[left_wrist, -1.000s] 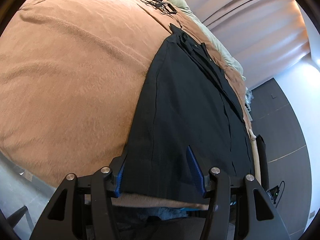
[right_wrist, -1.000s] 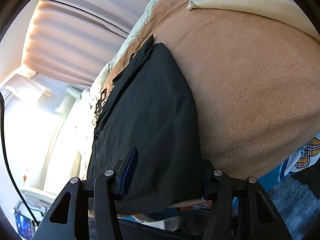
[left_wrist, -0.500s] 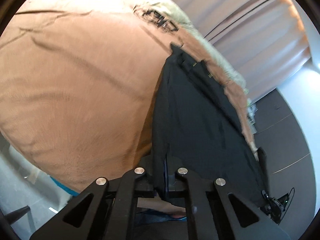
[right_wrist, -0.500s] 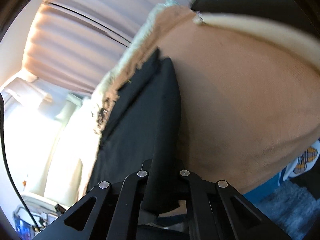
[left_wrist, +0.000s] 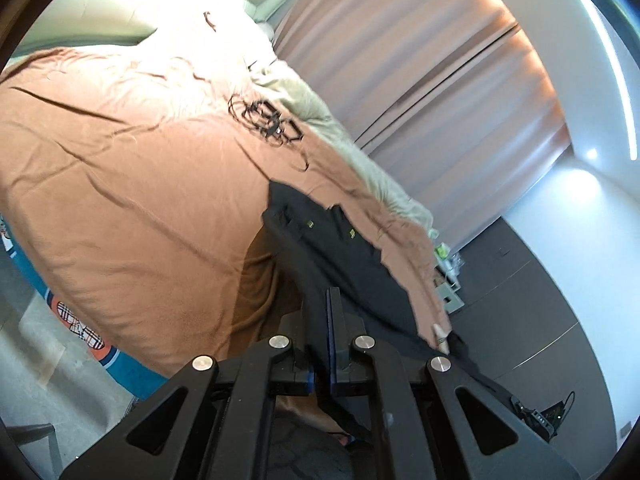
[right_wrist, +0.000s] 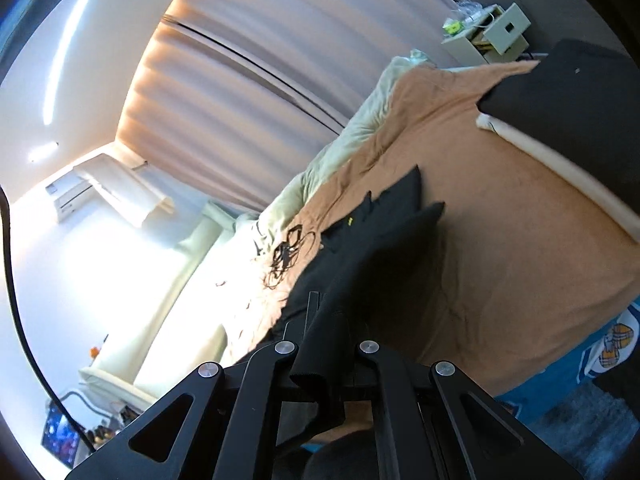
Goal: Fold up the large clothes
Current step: 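Lift the hem with both tools and fold it toward the collar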
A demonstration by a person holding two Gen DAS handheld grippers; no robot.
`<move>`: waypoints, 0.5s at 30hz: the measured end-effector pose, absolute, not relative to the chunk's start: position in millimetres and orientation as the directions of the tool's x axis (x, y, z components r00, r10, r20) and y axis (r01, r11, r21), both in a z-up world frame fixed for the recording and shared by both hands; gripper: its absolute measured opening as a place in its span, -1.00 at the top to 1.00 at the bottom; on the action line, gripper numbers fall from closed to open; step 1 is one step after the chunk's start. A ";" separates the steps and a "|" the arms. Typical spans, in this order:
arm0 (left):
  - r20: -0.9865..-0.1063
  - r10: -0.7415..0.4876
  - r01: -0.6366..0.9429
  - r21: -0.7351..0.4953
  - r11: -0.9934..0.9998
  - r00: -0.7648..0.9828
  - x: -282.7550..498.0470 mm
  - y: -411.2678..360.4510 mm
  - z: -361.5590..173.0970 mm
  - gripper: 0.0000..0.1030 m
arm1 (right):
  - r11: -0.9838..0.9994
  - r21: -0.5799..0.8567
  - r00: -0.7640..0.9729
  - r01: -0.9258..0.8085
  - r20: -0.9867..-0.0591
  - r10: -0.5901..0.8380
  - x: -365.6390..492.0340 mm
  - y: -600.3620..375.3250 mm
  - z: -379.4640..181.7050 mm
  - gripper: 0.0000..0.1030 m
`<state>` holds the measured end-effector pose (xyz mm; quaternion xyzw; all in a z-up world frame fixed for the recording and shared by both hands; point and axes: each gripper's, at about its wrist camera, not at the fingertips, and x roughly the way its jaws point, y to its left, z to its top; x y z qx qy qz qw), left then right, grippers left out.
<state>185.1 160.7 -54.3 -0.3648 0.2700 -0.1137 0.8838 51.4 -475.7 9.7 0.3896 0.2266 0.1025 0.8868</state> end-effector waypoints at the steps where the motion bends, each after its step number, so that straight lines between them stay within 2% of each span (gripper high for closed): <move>1: -0.377 -0.401 0.016 -0.713 0.701 0.835 177.0 163.3 -48.5 0.87 | 0.675 0.738 0.875 -0.014 -0.318 0.365 45.0 -473.6 17.1 0.92; 15: -0.136 -0.374 0.169 -0.719 0.674 0.917 67.8 182.1 34.7 0.87 | 0.683 0.695 0.897 -0.224 -0.128 0.423 -35.4 -443.9 98.6 0.92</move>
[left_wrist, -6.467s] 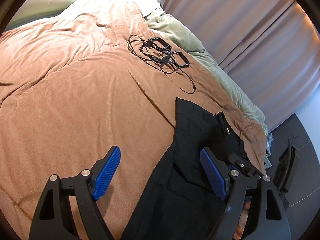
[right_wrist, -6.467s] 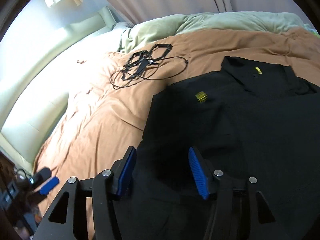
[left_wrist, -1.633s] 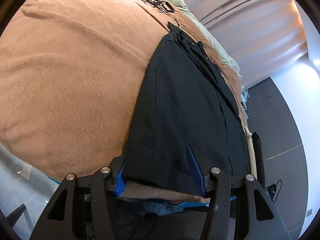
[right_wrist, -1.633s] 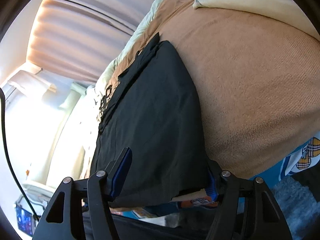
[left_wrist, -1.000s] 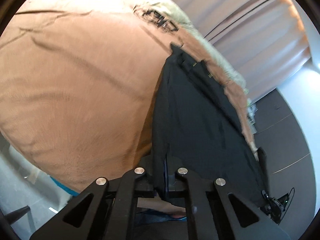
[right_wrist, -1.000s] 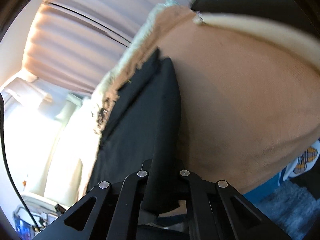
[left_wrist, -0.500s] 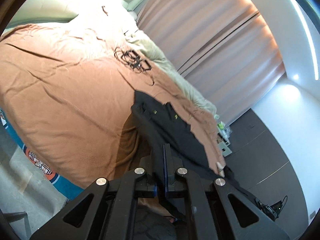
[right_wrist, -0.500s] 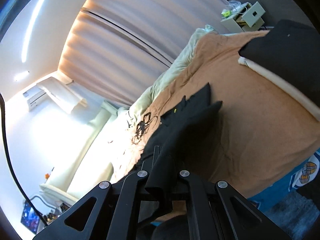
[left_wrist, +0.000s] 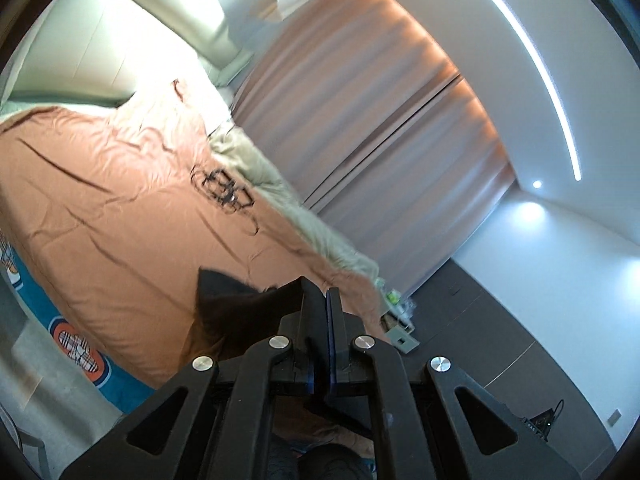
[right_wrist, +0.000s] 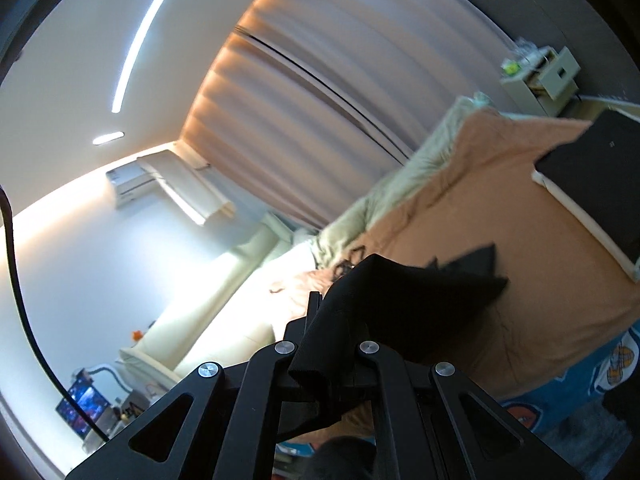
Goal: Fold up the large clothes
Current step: 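Lift the hem with both tools and fold it toward the collar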
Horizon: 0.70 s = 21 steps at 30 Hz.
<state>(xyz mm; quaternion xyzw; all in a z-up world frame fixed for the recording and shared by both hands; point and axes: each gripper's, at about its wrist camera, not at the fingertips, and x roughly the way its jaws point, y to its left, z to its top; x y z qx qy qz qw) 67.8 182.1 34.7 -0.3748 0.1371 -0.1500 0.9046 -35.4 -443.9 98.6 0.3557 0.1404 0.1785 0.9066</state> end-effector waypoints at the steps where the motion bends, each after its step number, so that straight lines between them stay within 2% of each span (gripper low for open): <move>1: -0.126 -0.371 0.174 -0.716 0.676 0.920 64.2 181.8 37.9 0.87 | 0.683 0.693 0.898 -0.231 -0.118 0.424 -38.6 -443.4 101.2 0.92; 7: -0.131 -0.373 0.180 -0.702 0.689 0.919 72.7 176.3 38.7 0.87 | 0.685 0.688 0.902 -0.242 -0.102 0.420 -38.1 -445.3 99.7 0.92; 21: -0.259 -0.363 0.094 -0.687 0.720 0.895 176.2 161.3 7.5 0.87 | 0.687 0.721 0.898 -0.088 -0.242 0.369 44.2 -471.2 52.3 0.92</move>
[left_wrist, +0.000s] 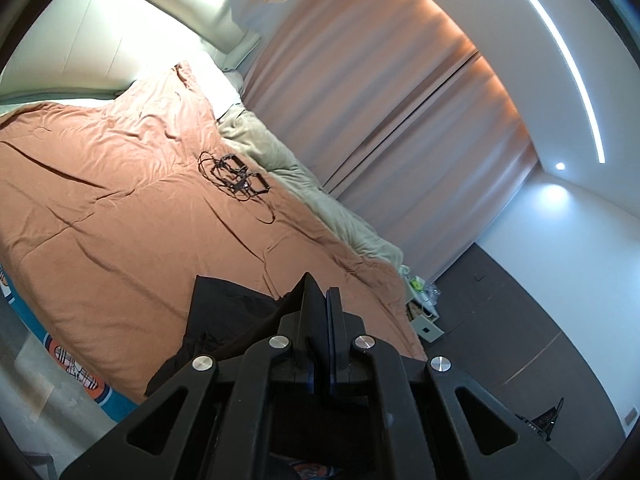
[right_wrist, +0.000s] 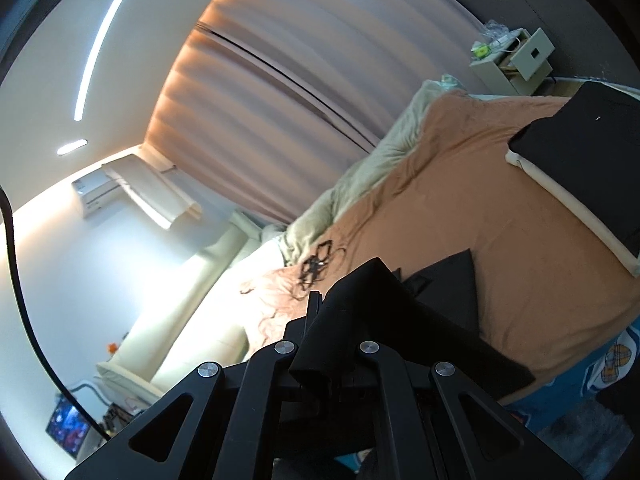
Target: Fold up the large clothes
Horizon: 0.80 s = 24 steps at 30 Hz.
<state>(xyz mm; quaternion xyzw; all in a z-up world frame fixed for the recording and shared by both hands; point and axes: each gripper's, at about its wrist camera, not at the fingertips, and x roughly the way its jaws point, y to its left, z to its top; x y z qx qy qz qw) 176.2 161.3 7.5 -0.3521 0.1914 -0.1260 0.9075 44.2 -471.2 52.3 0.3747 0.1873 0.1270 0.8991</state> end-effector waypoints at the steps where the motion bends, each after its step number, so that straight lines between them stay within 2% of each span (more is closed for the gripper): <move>1: -0.266 -0.362 0.089 -0.684 0.724 0.894 185.2 160.2 6.5 0.87 | 0.689 0.720 0.897 -0.082 -0.247 0.365 51.4 -472.4 51.0 0.92; 11: -0.389 -0.330 0.009 -0.635 0.773 0.860 308.2 153.4 -16.9 0.87 | 0.729 0.685 0.882 0.014 -0.352 0.314 168.9 -479.9 35.2 0.91; 24: -0.602 -0.298 -0.146 -0.577 0.804 0.741 426.2 138.3 -99.9 0.87 | 0.752 0.625 0.780 0.207 -0.570 0.258 282.3 -487.8 -45.0 0.90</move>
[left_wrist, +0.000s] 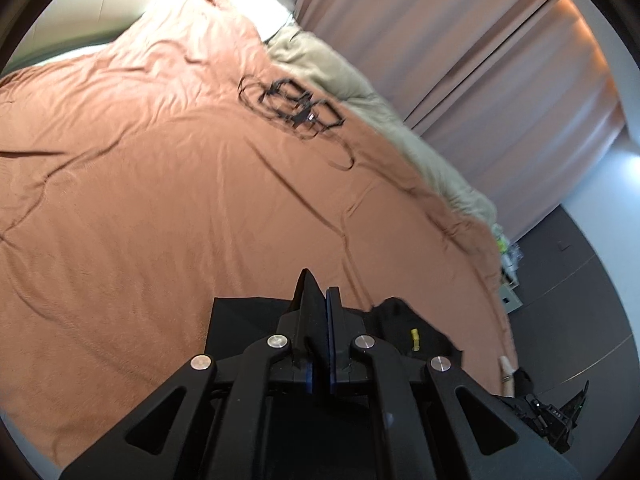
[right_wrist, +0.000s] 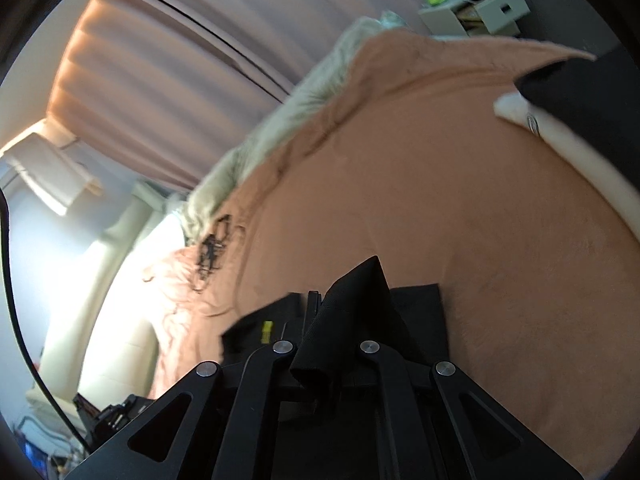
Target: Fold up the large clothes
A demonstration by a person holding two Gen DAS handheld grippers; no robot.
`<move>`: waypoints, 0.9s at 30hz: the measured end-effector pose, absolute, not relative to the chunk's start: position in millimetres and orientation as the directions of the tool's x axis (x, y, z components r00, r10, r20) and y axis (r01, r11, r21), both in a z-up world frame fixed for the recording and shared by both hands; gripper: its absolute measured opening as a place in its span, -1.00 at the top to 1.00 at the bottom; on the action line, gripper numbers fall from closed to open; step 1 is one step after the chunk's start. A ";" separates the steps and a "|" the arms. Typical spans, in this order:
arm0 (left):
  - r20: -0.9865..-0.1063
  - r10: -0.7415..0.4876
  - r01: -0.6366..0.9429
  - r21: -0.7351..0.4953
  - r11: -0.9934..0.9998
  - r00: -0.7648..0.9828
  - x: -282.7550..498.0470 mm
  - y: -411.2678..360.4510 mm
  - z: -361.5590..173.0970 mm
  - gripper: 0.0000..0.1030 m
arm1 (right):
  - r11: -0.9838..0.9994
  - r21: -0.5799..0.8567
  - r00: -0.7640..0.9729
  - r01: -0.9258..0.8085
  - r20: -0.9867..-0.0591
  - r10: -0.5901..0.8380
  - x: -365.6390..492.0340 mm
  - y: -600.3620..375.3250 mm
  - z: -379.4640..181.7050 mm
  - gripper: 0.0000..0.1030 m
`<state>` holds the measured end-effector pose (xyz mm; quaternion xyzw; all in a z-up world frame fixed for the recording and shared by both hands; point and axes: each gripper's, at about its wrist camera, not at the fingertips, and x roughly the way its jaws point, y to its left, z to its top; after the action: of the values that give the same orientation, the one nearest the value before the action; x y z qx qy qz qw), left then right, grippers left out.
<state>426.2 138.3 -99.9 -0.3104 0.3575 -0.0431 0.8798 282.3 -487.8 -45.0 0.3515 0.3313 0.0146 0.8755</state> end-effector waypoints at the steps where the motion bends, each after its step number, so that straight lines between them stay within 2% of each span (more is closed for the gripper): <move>1: -0.615 -0.298 -0.155 -0.574 0.804 0.730 431.1 136.4 -103.5 0.87 | 0.757 0.611 0.767 0.232 -0.593 0.244 287.1 -488.6 -50.7 0.86; 2: -0.626 -0.306 -0.162 -0.576 0.801 0.717 436.0 134.9 -107.8 0.86 | 0.762 0.596 0.754 0.254 -0.615 0.230 290.8 -488.9 -54.8 0.76; 4: -0.638 -0.337 -0.165 -0.595 0.787 0.693 445.3 133.8 -115.0 0.81 | 0.774 0.563 0.742 0.289 -0.643 0.190 295.0 -490.1 -58.9 0.19; 5: -0.641 -0.346 -0.166 -0.600 0.783 0.686 447.8 133.4 -117.5 0.72 | 0.776 0.560 0.748 0.290 -0.638 0.181 293.9 -490.8 -57.8 -0.35; 6: -0.647 -0.338 -0.177 -0.596 0.784 0.683 448.4 133.6 -118.6 0.64 | 0.778 0.559 0.764 0.285 -0.623 0.168 290.8 -491.9 -54.2 -0.68; 7: -0.653 -0.319 -0.190 -0.585 0.788 0.686 447.2 134.2 -118.3 0.42 | 0.782 0.559 0.778 0.275 -0.608 0.161 287.6 -492.7 -50.8 -0.73; 8: -0.652 -0.298 -0.201 -0.577 0.792 0.697 445.1 136.0 -116.9 0.06 | 0.791 0.553 0.785 0.262 -0.599 0.159 285.0 -493.4 -47.3 -0.73; 9: -0.648 -0.284 -0.208 -0.574 0.792 0.706 443.1 137.6 -115.7 -0.15 | 0.797 0.548 0.784 0.254 -0.599 0.161 284.8 -493.1 -46.0 -0.73; 10: -0.640 -0.264 -0.219 -0.573 0.789 0.722 438.6 140.6 -113.4 -0.50 | 0.804 0.539 0.780 0.251 -0.604 0.162 283.6 -493.9 -44.6 -0.73; 11: -0.632 -0.247 -0.228 -0.573 0.788 0.735 434.0 143.7 -111.1 -0.62 | 0.808 0.532 0.775 0.253 -0.611 0.159 282.9 -495.2 -44.1 -0.73; 15: -0.651 -0.230 -0.224 -0.537 0.814 0.724 432.0 147.0 -112.8 -0.62 | 0.835 0.482 0.731 0.266 -0.666 0.151 282.1 -499.8 -50.8 -0.73; 21: -0.743 -0.219 -0.192 -0.425 0.885 0.633 441.0 137.8 -137.2 -0.61 | 0.880 0.401 0.648 0.254 -0.746 0.153 291.0 -500.4 -74.4 -0.72; 23: -0.759 -0.222 -0.177 -0.405 0.897 0.611 447.8 135.5 -143.7 -0.44 | 0.895 0.375 0.625 0.241 -0.766 0.152 297.0 -501.2 -82.4 -0.72; 27: -0.792 -0.235 -0.139 -0.371 0.918 0.563 468.7 129.2 -157.0 -0.30 | 0.908 0.354 0.584 0.222 -0.794 0.167 316.6 -502.7 -94.5 -0.69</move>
<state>468.7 129.2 -157.0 -0.2003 0.4667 -0.0280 0.8610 316.6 -502.7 -94.5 0.2134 0.4557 -0.0158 0.8640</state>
